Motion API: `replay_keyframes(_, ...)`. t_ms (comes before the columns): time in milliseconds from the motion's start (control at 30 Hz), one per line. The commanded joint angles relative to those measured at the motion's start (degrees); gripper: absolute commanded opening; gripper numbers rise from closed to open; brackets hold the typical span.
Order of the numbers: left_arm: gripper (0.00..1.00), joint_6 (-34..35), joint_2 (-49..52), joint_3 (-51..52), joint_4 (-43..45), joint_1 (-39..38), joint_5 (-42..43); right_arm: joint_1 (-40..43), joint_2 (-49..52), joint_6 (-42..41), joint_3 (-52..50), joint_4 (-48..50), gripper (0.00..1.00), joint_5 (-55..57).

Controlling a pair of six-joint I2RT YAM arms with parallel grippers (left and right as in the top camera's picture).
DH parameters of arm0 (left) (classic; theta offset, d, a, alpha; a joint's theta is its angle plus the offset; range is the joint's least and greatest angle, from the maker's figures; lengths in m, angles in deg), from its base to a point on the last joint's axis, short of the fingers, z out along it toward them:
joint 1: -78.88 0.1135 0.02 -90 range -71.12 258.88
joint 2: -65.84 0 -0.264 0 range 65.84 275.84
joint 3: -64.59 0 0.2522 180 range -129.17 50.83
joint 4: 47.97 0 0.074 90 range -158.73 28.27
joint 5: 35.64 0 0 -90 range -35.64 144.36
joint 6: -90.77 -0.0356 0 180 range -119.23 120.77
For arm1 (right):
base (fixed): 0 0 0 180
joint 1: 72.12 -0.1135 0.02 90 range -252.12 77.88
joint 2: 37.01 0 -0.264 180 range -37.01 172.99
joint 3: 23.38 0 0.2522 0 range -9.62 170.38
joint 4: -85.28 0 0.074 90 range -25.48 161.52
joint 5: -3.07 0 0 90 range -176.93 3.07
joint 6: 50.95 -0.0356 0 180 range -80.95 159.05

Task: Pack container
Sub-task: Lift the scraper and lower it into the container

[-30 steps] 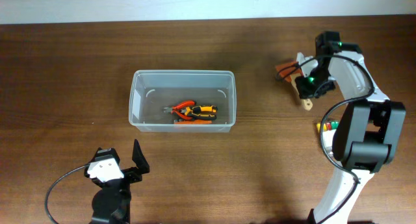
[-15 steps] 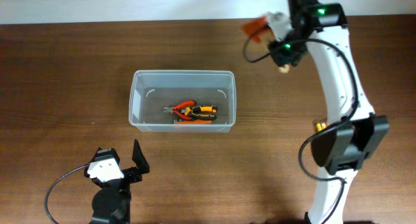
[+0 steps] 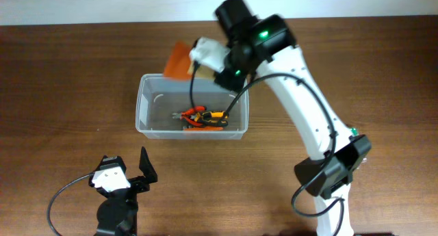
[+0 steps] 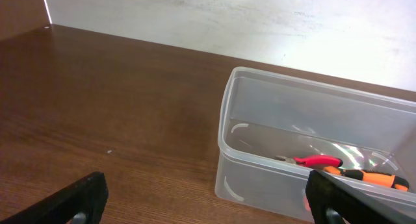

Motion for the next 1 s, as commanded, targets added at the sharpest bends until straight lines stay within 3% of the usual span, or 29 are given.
replay_keyframes(0, 0.99, -0.5, -0.2, 0.2, -0.1, -0.2, -0.2, -2.5, 0.2, 7.6, 1.1, 0.0, 0.04, -1.4)
replay_keyframes(867, 0.99, -0.5, -0.2, 0.2, -0.1, -0.2, -0.2, -3.9, 18.6, 6.6, -0.8, 0.7, 0.05, -1.4)
replay_keyframes(967, 0.99, -0.5, -0.2, 0.2, -0.1, -0.2, -0.2, -3.9, 19.3, 6.6, -0.8, 1.0, 0.12, -1.3)
